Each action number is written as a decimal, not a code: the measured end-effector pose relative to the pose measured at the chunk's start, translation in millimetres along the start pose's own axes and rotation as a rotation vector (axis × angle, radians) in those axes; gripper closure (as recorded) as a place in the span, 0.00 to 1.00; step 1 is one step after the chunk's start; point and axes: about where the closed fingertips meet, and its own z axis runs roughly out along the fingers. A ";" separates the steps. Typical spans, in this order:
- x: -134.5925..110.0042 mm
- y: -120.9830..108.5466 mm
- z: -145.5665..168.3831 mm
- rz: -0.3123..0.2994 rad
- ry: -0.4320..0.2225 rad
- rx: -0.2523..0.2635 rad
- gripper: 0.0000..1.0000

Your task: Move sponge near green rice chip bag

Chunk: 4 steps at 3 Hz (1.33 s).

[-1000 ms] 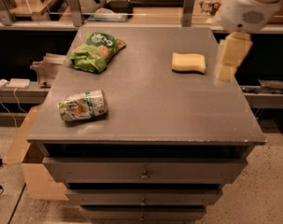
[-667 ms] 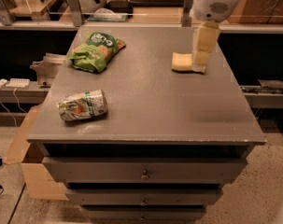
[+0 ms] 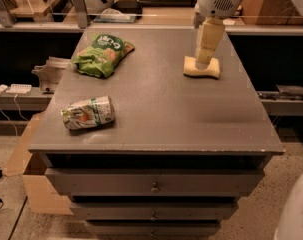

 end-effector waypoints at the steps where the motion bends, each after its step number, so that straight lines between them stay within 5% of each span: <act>1: 9.2 -6.5 21.8 0.055 -0.011 -0.028 0.00; 2: 28.5 -19.6 56.8 0.181 -0.042 -0.082 0.00; 4: 47.7 -37.3 120.7 0.325 -0.079 -0.155 0.00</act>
Offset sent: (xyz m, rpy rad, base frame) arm 0.0619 -0.0435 -0.0818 0.1873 0.2149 -0.2621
